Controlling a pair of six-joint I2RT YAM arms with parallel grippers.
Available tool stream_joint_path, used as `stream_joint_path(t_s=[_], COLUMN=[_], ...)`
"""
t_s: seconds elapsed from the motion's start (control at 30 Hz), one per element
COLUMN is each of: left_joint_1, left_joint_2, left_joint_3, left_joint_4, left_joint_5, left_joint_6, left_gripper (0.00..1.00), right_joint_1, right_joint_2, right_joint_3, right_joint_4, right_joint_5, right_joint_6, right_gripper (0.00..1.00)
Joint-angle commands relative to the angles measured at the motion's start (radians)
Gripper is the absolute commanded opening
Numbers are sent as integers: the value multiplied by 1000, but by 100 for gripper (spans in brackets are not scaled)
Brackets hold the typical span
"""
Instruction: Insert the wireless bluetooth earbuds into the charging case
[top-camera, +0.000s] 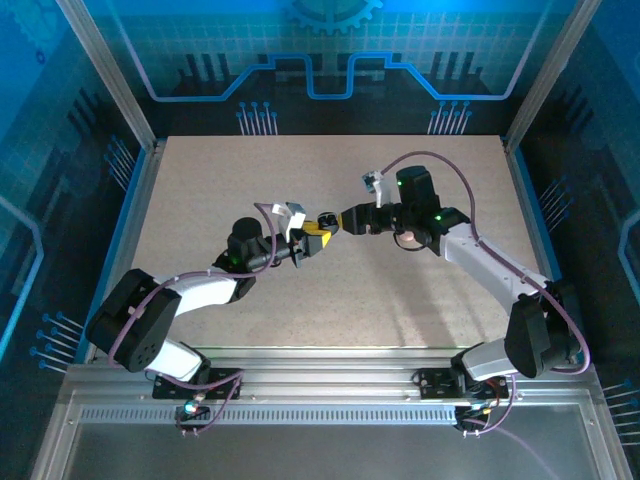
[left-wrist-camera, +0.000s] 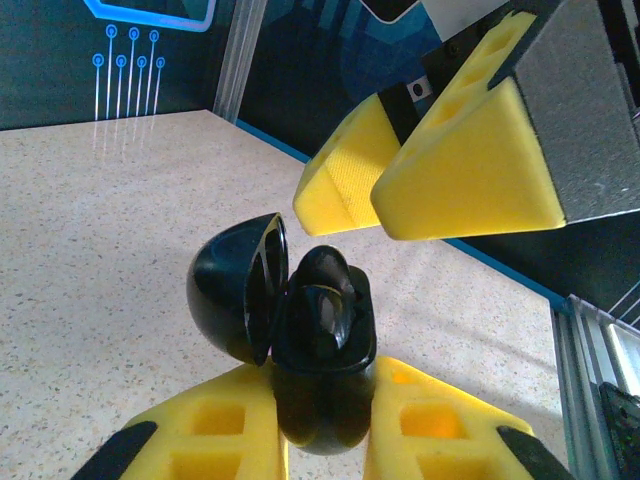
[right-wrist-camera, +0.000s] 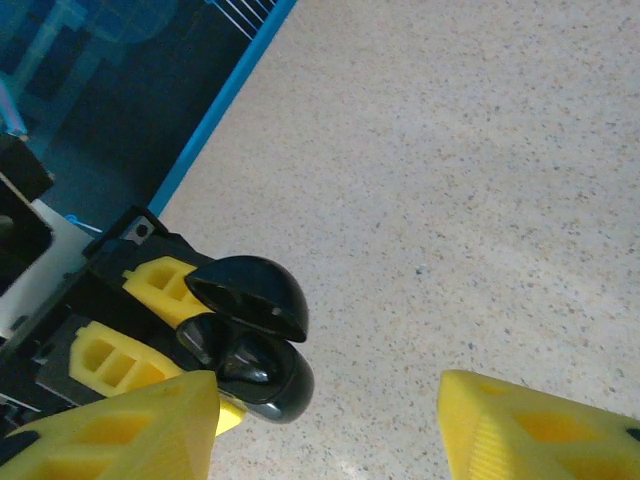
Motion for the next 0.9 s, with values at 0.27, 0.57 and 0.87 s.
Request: stream_joint_path(t_s=[0.27,0.57,0.87], left_joint_1=[1,1,1], left_joint_2=[-27,39,30], left_joint_3=[-7,10,29], left_joint_4=[142,267,176], left_joint_5=[157,236,214], left_joint_6=[50,-25,-18], left_gripper=[5,5,5], right_joint_1=[-81,-60,-40], right_joint_2=[-41,12,6], right_joint_3=[-74,-38,-23], right_joint_4=[237,264,276], right_joint_5=[-316,-492,-569], right_joint_6=[80,96,76], right_gripper=[63,64,59])
